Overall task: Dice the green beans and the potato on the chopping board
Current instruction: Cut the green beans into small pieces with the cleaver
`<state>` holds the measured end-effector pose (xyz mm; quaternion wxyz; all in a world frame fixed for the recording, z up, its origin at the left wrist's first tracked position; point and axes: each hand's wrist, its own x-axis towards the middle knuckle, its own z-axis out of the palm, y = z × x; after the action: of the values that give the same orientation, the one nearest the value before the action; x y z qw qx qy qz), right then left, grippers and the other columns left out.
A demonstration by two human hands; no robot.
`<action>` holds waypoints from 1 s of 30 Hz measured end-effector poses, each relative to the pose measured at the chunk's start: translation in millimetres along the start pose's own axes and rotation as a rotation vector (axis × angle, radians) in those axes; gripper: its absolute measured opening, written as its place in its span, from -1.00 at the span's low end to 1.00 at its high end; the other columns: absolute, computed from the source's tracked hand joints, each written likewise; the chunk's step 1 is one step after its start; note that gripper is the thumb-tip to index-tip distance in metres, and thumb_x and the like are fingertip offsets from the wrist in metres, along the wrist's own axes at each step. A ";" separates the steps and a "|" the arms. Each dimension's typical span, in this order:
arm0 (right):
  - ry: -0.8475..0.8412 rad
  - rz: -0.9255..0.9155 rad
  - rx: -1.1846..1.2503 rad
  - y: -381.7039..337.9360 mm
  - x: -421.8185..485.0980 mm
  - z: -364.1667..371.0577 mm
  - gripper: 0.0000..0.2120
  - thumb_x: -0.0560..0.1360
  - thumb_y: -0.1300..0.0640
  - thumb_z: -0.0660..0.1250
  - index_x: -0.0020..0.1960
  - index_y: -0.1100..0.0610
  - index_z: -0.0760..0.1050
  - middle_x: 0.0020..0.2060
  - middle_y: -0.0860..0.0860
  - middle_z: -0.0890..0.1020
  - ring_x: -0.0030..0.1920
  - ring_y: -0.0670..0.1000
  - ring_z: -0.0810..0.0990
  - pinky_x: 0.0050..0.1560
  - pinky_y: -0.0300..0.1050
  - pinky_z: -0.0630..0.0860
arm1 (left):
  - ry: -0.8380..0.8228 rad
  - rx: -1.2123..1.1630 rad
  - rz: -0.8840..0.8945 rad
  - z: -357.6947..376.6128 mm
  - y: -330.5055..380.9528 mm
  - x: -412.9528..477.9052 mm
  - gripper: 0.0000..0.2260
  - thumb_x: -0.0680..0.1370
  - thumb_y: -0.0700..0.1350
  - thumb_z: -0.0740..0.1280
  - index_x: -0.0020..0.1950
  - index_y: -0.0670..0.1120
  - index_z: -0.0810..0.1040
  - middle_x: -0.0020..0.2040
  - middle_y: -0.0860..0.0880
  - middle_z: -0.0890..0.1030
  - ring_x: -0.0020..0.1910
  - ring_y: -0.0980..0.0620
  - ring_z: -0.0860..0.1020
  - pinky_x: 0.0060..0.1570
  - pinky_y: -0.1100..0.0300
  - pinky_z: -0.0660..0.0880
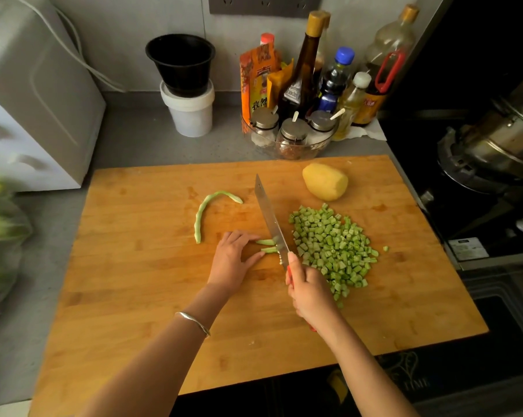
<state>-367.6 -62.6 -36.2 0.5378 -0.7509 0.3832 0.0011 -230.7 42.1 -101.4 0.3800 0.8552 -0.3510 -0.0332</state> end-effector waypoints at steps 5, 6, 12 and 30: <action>0.026 0.011 -0.032 2.8 -1.2 5.3 -0.44 0.58 -0.29 -0.01 -0.37 0.09 0.35 -0.67 -0.08 0.35 -0.56 -0.02 0.32 -0.44 -0.14 0.23 | 0.017 -0.001 -0.012 2.0 -0.1 1.3 -0.75 0.44 -0.04 0.46 0.10 -0.02 0.62 -0.01 0.03 0.58 -0.01 0.05 0.45 0.07 0.18 0.39; 0.036 0.005 -0.054 2.2 -1.2 6.8 -0.44 0.58 -0.29 -0.01 -0.38 0.09 0.35 -0.64 -0.07 0.36 -0.54 0.00 0.34 -0.42 -0.13 0.25 | 0.021 -0.003 -0.019 2.8 -0.4 1.8 -0.77 0.44 -0.05 0.46 0.08 -0.02 0.63 -0.02 0.03 0.59 -0.01 0.05 0.45 0.07 0.17 0.39; 0.048 0.047 -0.226 -8.3 18.6 15.7 -0.41 0.60 -0.30 -0.07 -0.27 0.14 0.39 -0.36 0.09 0.52 -0.30 0.13 0.52 -0.28 -0.10 0.39 | 0.022 -0.018 -0.053 2.7 2.4 4.1 -0.80 0.43 -0.06 0.47 0.04 -0.04 0.65 -0.03 0.02 0.60 -0.02 0.05 0.43 0.05 0.18 0.37; 0.015 0.012 0.110 3.5 1.2 -11.5 -0.48 0.63 -0.21 0.03 -0.35 0.11 0.34 -0.61 -0.09 0.30 -0.62 -0.09 0.25 -0.57 -0.23 0.16 | -0.033 0.015 -0.054 5.1 12.2 4.4 -0.73 0.45 0.00 0.45 0.12 -0.03 0.61 0.05 -0.01 0.57 0.08 -0.01 0.43 0.13 0.08 0.37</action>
<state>-373.5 -73.0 -34.7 0.5753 -0.7180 0.3912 -0.0224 -236.0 30.5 -95.9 0.3667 0.8664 -0.3344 -0.0552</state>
